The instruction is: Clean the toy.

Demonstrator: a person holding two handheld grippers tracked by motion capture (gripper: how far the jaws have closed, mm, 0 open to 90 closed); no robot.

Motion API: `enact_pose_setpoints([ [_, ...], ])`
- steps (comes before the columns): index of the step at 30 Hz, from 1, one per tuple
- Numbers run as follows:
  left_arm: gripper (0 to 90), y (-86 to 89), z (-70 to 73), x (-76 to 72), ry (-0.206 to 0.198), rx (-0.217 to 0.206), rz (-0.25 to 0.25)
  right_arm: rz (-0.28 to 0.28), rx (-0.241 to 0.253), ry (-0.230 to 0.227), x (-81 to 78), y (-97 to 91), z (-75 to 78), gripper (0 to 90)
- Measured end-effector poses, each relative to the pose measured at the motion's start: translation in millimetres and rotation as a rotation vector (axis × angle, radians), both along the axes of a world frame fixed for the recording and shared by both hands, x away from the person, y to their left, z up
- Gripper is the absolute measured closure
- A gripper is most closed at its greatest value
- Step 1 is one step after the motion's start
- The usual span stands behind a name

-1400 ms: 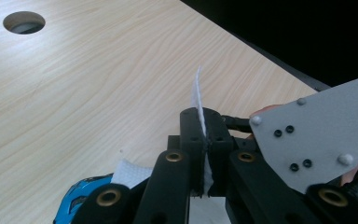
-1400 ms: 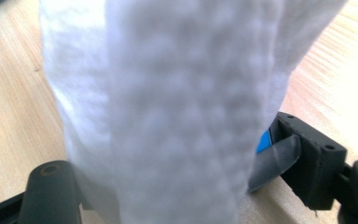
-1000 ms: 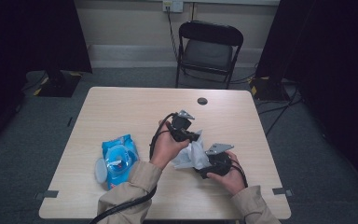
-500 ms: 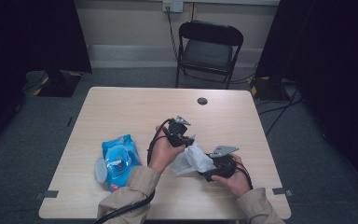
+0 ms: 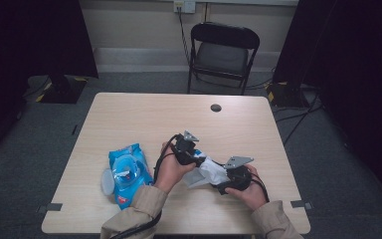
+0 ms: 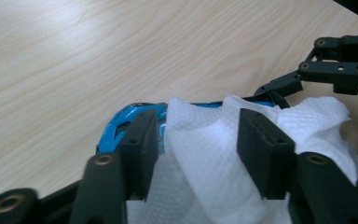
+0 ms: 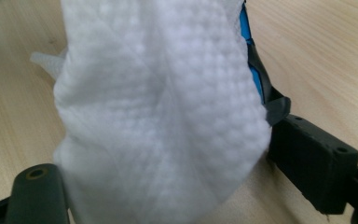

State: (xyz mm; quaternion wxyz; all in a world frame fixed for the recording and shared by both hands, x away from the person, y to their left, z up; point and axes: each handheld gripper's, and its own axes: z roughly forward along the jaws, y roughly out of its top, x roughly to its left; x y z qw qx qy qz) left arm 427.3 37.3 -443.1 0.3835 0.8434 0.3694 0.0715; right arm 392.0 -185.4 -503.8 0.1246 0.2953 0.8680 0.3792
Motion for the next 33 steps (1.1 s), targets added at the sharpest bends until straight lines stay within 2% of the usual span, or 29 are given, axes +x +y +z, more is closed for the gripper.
enact_pose_setpoints([
  [2, 43.8, 0.0, -5.2, -2.9, 0.004, -0.019, 0.001, 0.0, 0.002, -0.001, 0.0, 0.3, -0.1, 18.4],
  [4, 42.5, -0.5, -10.5, -4.5, 0.015, -0.018, -0.012, 0.002, 0.006, -0.004, 0.0, 0.9, -0.3, 19.0],
  [11, 40.9, -1.9, -23.8, -8.7, 0.002, 0.006, -0.033, 0.002, 0.014, -0.01, 0.4, 2.0, -0.6, 22.0],
  [16, 50.4, -2.5, -24.7, -10.3, -0.012, 0.033, -0.042, -0.001, 0.016, -0.011, 0.4, 1.5, -0.4, 24.0],
  [19, 59.7, -3.5, -22.9, -11.0, -0.01, 0.065, -0.047, -0.003, 0.017, -0.009, 0.6, 1.1, -0.3, 24.7],
  [22, 68.5, -4.5, -22.1, -11.2, -0.007, 0.069, -0.044, -0.003, 0.016, -0.01, 0.8, 1.4, -0.3, 24.9],
  [24, 78.0, -4.9, -22.4, -11.2, 0.013, 0.057, -0.051, -0.004, 0.016, -0.008, 1.1, 1.5, 0.0, 25.4],
  [26, 82.4, -5.4, -22.3, -10.9, 0.023, 0.054, -0.055, -0.004, 0.018, -0.007, 1.5, 1.7, -0.1, 25.5],
  [30, 85.3, -4.8, -21.0, -10.2, 0.068, 0.029, -0.047, -0.001, 0.02, -0.009, 1.6, 1.2, -0.4, 25.7],
  [32, 85.8, -5.5, -20.0, -10.7, 0.077, -0.005, -0.048, -0.001, 0.02, -0.009, 1.7, 1.1, -0.3, 25.7],
  [33, 85.9, -6.3, -18.5, -11.1, 0.075, -0.007, -0.053, 0.0, 0.02, -0.01, 1.7, 1.1, -0.3, 25.7],
])
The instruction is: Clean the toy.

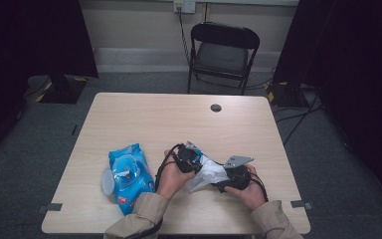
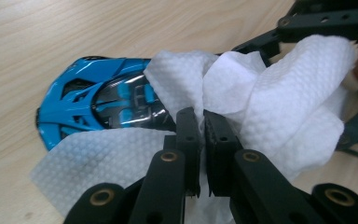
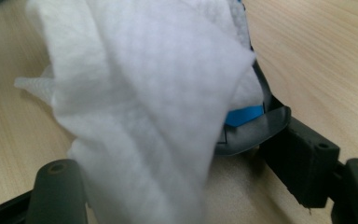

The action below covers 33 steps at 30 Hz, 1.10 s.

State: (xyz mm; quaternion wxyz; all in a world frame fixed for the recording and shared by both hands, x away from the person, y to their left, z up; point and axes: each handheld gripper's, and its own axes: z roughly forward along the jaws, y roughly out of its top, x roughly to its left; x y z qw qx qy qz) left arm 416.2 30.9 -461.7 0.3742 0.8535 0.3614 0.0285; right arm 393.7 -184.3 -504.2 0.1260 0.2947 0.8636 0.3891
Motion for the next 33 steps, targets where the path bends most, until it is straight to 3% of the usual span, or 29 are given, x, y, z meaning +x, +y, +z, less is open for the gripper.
enact_pose_setpoints([
  [6, 86.0, -12.0, 7.4, -2.4, -0.014, -0.034, -0.035, 0.003, -0.001, -0.001, 0.1, -0.1, 0.0, 25.9],
  [11, 86.0, -21.1, -1.4, -2.7, -0.003, -0.016, -0.049, 0.002, -0.001, -0.001, 0.0, -0.1, 0.0, 25.9],
  [20, 86.1, -19.7, -0.9, 0.1, 0.012, -0.025, -0.037, 0.002, -0.001, -0.002, 0.1, -0.2, -0.1, 26.1],
  [30, 85.9, -9.1, 4.8, 7.8, -0.037, 0.013, 0.0, 0.002, 0.0, -0.001, 0.1, -0.3, -0.1, 26.2],
  [33, 85.8, -5.4, 4.5, 11.0, -0.029, 0.007, 0.005, 0.002, 0.001, -0.001, 0.1, -0.3, -0.1, 26.2],
])
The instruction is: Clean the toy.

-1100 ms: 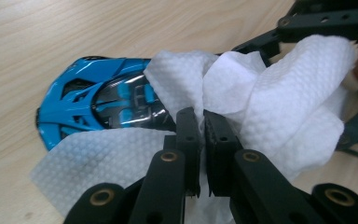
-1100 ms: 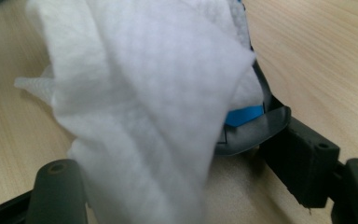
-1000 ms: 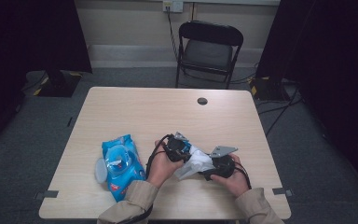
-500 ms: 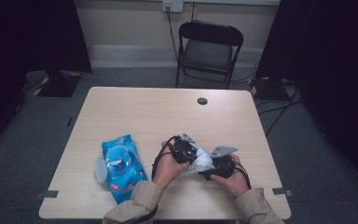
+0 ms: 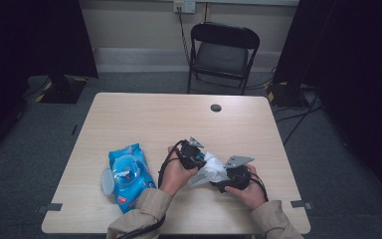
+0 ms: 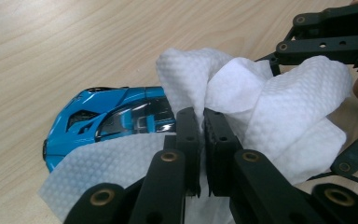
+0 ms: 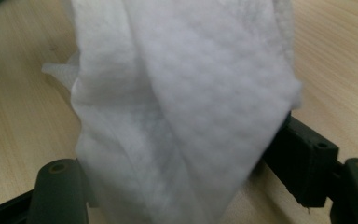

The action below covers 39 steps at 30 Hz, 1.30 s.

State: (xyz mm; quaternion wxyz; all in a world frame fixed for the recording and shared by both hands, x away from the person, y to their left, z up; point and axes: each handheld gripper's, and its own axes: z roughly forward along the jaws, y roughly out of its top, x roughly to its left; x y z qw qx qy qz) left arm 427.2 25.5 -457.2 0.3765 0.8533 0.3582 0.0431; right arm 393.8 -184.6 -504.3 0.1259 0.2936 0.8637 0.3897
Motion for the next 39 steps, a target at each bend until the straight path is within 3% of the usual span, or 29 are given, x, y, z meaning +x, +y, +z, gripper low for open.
enact_pose_setpoints([
  [7, 85.9, 11.1, 0.1, 8.8, -0.01, 0.033, 0.043, 0.001, -0.001, -0.001, 0.1, -0.1, 0.0, 26.2],
  [9, 85.9, 14.7, -2.0, 11.8, -0.003, 0.021, 0.048, 0.001, -0.001, 0.0, 0.0, -0.1, 0.0, 26.2],
  [15, 85.9, 20.6, -4.0, 18.1, -0.01, 0.044, 0.07, 0.001, -0.001, 0.0, 0.1, -0.1, 0.0, 26.2],
  [21, 85.9, 26.1, -6.9, 24.3, -0.006, 0.04, 0.103, 0.002, -0.002, -0.001, 0.1, -0.2, 0.0, 26.2],
  [32, 85.9, 34.1, -8.4, 34.8, -0.026, 0.096, 0.156, 0.001, -0.002, 0.0, 0.0, -0.2, 0.0, 26.2],
  [39, 86.0, 43.8, -15.4, 39.7, -0.028, 0.118, 0.224, 0.001, -0.002, 0.0, 0.0, -0.2, 0.0, 26.2],
])
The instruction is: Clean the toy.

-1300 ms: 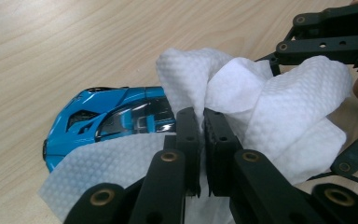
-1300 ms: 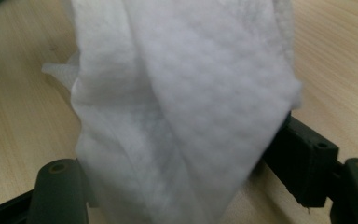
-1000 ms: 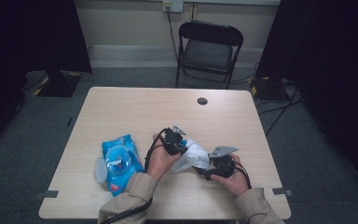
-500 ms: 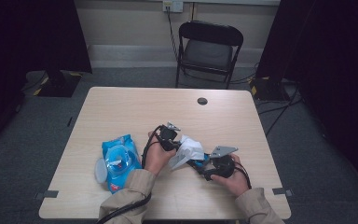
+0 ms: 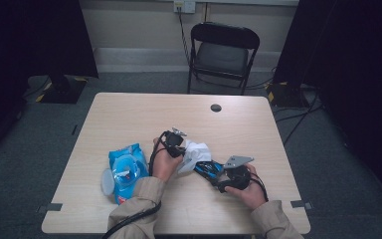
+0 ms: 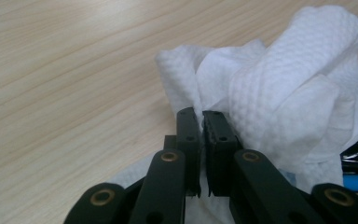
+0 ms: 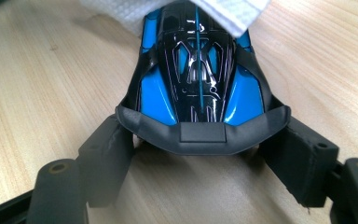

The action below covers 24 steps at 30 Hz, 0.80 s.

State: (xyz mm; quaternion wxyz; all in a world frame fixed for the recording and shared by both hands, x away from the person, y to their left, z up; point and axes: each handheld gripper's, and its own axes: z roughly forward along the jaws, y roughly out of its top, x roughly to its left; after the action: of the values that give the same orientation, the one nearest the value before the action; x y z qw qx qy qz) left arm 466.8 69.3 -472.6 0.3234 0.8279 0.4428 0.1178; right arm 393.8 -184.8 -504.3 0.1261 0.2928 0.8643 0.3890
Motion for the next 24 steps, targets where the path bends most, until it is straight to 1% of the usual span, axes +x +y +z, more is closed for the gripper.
enact_pose_setpoints([
  [3, 86.1, 6.1, -2.5, 1.0, 0.011, 0.011, 0.024, 0.0, 0.0, 0.0, 0.0, 0.0, 0.0, 26.2],
  [4, 86.1, 7.9, -2.9, 0.9, 0.014, 0.004, 0.032, 0.0, 0.0, 0.0, 0.0, 0.0, 0.0, 26.2],
  [7, 86.2, 12.1, 0.1, -0.4, -0.001, 0.007, 0.03, 0.0, 0.0, 0.0, 0.0, 0.0, 0.0, 26.2],
  [9, 86.3, 13.6, 4.6, -1.3, -0.014, -0.016, 0.043, 0.001, 0.0, 0.001, 0.0, 0.0, 0.0, 26.2],
  [10, 86.3, 14.3, 9.4, -2.0, -0.019, -0.032, 0.047, 0.0, 0.0, 0.001, 0.0, 0.0, 0.1, 26.2],
  [13, 86.5, 12.3, 23.1, -5.4, -0.058, -0.054, 0.035, -0.001, 0.0, 0.0, 0.0, 0.0, 0.0, 26.2],
  [16, 86.5, 5.6, 37.7, -11.8, -0.089, -0.085, 0.004, -0.001, 0.0, 0.0, 0.0, 0.0, 0.0, 26.2],
  [19, 86.5, -6.4, 51.0, -19.5, -0.111, -0.106, -0.048, 0.0, 0.0, 0.0, 0.0, 0.0, 0.0, 26.2],
  [20, 86.5, -9.6, 53.4, -21.2, -0.114, -0.109, -0.064, 0.0, 0.0, 0.0, 0.0, 0.0, 0.0, 26.2],
  [21, 86.5, -15.0, 55.5, -24.0, -0.122, -0.125, -0.074, -0.001, 0.001, 0.0, 0.0, 0.1, 0.0, 26.2],
  [23, 86.5, -25.2, 59.4, -29.3, -0.127, -0.131, -0.114, -0.001, 0.0, 0.001, -0.1, 0.1, 0.0, 26.2],
  [24, 86.5, -30.6, 59.9, -31.7, -0.128, -0.142, -0.127, -0.003, 0.002, 0.001, -0.1, 0.3, 0.0, 26.2],
])
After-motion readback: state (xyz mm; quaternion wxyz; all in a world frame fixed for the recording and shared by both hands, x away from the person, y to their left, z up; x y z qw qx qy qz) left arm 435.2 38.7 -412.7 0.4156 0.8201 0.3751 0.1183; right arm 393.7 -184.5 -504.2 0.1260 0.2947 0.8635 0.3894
